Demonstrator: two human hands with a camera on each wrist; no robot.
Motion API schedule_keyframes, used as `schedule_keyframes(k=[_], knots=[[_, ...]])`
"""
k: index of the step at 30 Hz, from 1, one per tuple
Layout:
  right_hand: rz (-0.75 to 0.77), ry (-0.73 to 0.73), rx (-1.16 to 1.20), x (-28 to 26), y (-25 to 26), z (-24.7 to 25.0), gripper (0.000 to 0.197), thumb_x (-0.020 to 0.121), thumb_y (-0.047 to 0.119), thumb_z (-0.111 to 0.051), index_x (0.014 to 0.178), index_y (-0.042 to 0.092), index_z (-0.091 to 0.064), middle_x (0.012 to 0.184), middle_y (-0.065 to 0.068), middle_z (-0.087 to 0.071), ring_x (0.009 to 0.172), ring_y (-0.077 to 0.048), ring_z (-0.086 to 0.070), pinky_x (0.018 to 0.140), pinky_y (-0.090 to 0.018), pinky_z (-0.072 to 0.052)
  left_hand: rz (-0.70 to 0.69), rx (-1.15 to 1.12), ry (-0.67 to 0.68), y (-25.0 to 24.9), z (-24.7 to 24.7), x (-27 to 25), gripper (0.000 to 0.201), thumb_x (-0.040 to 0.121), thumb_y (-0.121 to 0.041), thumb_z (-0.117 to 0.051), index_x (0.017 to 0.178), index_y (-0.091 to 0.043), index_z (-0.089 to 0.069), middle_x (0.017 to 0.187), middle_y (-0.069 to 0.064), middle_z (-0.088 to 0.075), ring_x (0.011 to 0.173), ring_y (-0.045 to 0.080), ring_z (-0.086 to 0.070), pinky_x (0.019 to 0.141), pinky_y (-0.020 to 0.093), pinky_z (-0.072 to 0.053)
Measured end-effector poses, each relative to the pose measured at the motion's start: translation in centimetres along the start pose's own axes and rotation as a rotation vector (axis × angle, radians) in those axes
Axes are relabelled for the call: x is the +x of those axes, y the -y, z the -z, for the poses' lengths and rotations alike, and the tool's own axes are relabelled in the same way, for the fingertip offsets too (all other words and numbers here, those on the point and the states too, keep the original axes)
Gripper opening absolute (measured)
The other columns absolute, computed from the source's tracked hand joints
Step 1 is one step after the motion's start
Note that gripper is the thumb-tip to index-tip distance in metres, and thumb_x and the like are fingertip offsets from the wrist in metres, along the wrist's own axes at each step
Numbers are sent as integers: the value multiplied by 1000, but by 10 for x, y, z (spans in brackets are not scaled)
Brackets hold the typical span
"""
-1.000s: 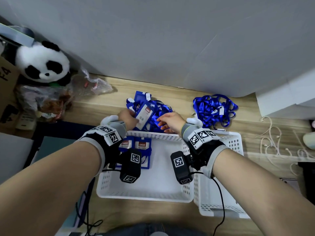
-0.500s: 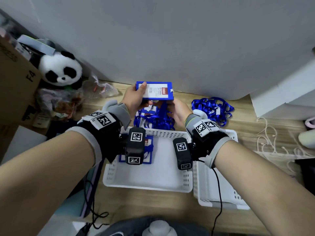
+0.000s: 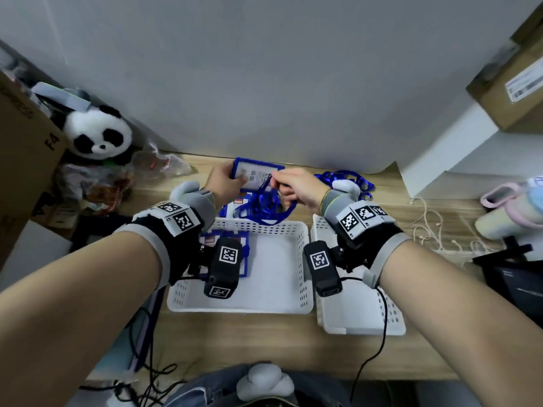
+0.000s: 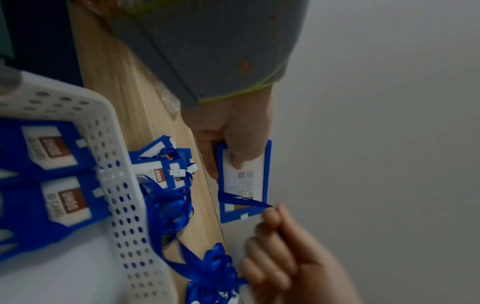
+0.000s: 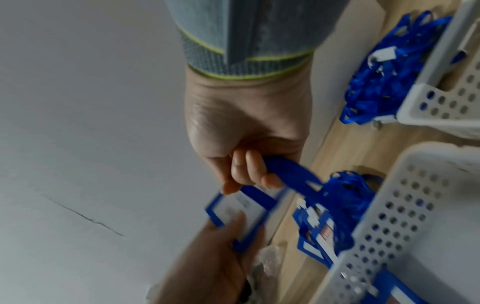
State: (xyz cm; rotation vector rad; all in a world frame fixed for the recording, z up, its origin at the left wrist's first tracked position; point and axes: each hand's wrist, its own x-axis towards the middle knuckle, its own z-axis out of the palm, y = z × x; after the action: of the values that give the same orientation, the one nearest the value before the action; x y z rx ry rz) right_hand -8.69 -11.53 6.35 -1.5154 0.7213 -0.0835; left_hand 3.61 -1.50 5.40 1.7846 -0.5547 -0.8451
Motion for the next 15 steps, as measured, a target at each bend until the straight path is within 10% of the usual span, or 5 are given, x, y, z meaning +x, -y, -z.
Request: schedule_keyframes(k=[8, 12, 15], knots=[[94, -250, -55, -2, -5, 31, 27, 95, 23, -52, 70, 16, -60, 39, 13, -38, 38, -3, -32, 41, -17, -28, 198, -207, 475, 4, 13, -17, 27, 90, 3, -52, 113, -9, -57, 102, 10, -66, 83, 18, -67, 66, 26, -59], [-1, -266, -50, -7, -29, 21, 40, 91, -8, -40, 64, 17, -56, 39, 10, -50, 43, -7, -41, 46, -18, -31, 186, -388, 426, -4, 14, -18, 21, 90, 2, -52, 102, -13, -61, 86, 3, -72, 74, 12, -71, 67, 27, -59], [-85, -131, -63, -16, -37, 3, 34, 99, 9, -33, 67, 13, -43, 30, 10, -32, 28, -1, -24, 33, -13, -19, 181, -456, 279, -5, 10, -15, 20, 91, 1, -52, 105, -12, -58, 95, 9, -66, 76, 16, -67, 64, 27, -59]])
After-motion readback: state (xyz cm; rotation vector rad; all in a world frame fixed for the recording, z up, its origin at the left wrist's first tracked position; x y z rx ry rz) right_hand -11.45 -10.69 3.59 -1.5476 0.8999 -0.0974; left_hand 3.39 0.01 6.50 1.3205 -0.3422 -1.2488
